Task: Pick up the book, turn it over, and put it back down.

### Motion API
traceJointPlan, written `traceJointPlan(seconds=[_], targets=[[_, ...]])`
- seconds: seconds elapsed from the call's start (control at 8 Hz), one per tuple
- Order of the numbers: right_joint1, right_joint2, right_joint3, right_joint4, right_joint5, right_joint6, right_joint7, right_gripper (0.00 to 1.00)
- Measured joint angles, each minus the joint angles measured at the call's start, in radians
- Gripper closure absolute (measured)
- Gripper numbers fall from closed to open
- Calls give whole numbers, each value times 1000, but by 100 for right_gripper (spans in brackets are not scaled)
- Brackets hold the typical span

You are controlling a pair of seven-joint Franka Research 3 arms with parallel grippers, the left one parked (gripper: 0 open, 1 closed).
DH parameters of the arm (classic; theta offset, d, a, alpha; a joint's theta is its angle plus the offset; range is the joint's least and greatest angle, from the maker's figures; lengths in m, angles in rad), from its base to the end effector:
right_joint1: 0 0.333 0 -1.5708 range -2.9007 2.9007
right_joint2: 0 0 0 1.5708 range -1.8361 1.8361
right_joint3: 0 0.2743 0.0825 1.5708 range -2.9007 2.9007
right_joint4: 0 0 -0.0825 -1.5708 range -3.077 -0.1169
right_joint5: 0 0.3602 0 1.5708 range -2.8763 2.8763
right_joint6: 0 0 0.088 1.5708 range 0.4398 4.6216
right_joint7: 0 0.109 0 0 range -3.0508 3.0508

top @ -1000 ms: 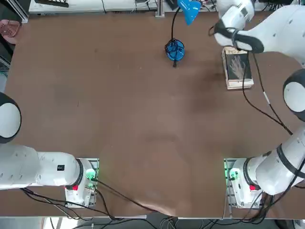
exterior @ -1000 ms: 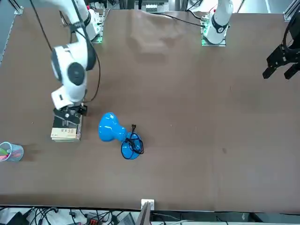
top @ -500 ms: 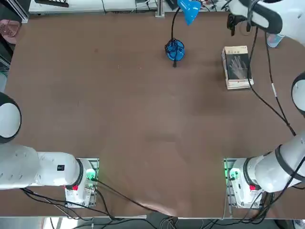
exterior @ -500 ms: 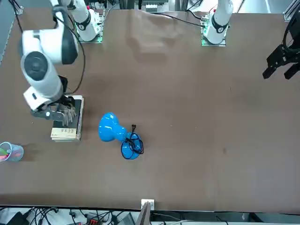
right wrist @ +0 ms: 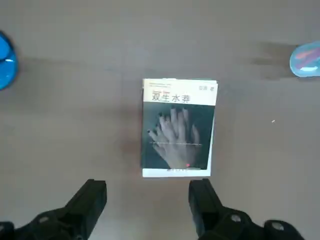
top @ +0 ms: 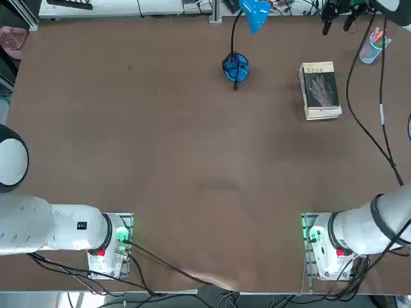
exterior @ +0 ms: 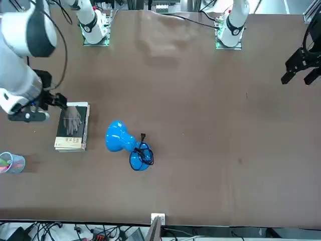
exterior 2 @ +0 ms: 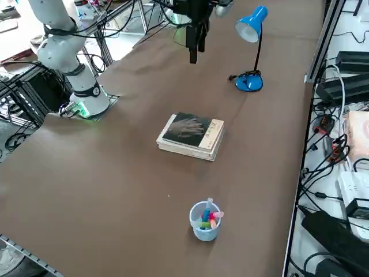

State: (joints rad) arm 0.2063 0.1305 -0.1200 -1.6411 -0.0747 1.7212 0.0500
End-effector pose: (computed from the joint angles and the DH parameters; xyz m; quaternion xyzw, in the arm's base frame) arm 0.5674 0.0451 0.4908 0.9984 0.0249 -0.0217 0.0461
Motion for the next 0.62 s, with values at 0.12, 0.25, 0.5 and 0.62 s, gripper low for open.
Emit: traceJointPlan(seconds=[0.12, 0.25, 0.5, 0.62], targets=[[-2, -30, 0, 3, 40, -14, -11, 0], [-9, -62, 0, 4, 72, -31, -19, 0], [-34, -120, 0, 0, 85, -54, -24, 0], [-48, -149, 0, -15, 87, -59, -27, 0]])
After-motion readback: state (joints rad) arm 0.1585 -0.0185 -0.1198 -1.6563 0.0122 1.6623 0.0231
